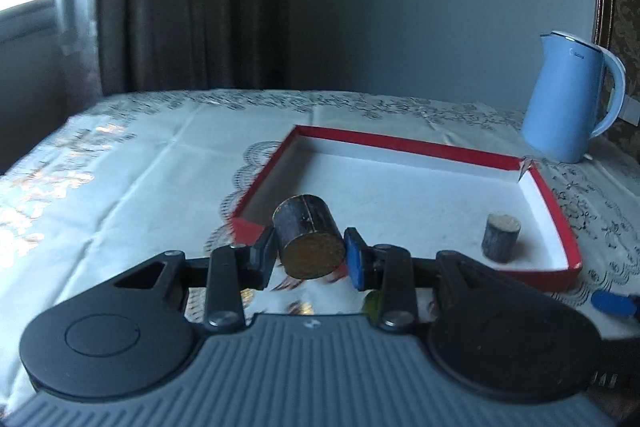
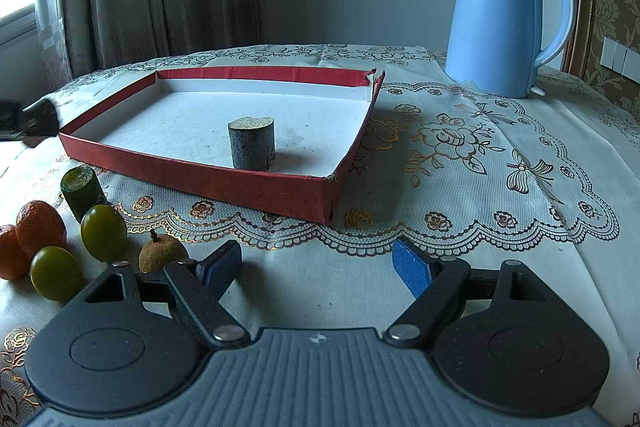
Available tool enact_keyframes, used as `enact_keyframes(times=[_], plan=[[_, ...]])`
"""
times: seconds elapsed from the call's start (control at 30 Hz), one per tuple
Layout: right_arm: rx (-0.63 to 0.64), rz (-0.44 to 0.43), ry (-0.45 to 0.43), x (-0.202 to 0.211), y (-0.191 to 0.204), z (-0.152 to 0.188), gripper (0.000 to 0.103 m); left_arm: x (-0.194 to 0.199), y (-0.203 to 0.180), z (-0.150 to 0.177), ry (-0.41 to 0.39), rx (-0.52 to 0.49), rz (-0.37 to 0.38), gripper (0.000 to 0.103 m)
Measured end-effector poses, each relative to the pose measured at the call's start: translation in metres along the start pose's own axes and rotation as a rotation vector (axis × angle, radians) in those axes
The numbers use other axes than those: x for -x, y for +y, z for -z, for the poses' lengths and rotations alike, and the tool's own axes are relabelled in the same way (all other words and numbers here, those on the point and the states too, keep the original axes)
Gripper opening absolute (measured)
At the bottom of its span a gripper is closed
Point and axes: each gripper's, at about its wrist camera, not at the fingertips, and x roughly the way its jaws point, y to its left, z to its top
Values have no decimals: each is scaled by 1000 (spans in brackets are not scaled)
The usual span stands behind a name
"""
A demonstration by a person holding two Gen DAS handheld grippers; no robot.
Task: Organize fruits
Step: 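Place the log piece inside the red tray and open the left gripper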
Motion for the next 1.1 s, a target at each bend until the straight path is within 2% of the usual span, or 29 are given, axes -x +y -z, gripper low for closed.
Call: enact_keyframes(times=[0.13, 0.37, 0.6, 0.87, 0.97, 1.07, 1.1], plan=[[-2, -2, 0, 0, 0, 0, 82, -27, -8, -12, 19, 6, -6, 33], [-4, -3, 0, 0, 0, 0, 83, -76, -7, -18, 133, 9, -26, 33], [0, -2, 2, 0, 1, 0, 83, -62, -11, -14, 144, -62, -53, 32], [-1, -2, 2, 0, 0, -1, 83, -40, -7, -11, 155, -79, -14, 32], [0, -2, 2, 0, 0, -1, 83, -31, -8, -8, 119, -107, -36, 33], [1, -1, 3, 0, 1, -1, 83, -27, -8, -5, 126, -134, -52, 38], [2, 0, 4, 0, 1, -1, 83, -24, -7, -5, 125, -127, -61, 36]])
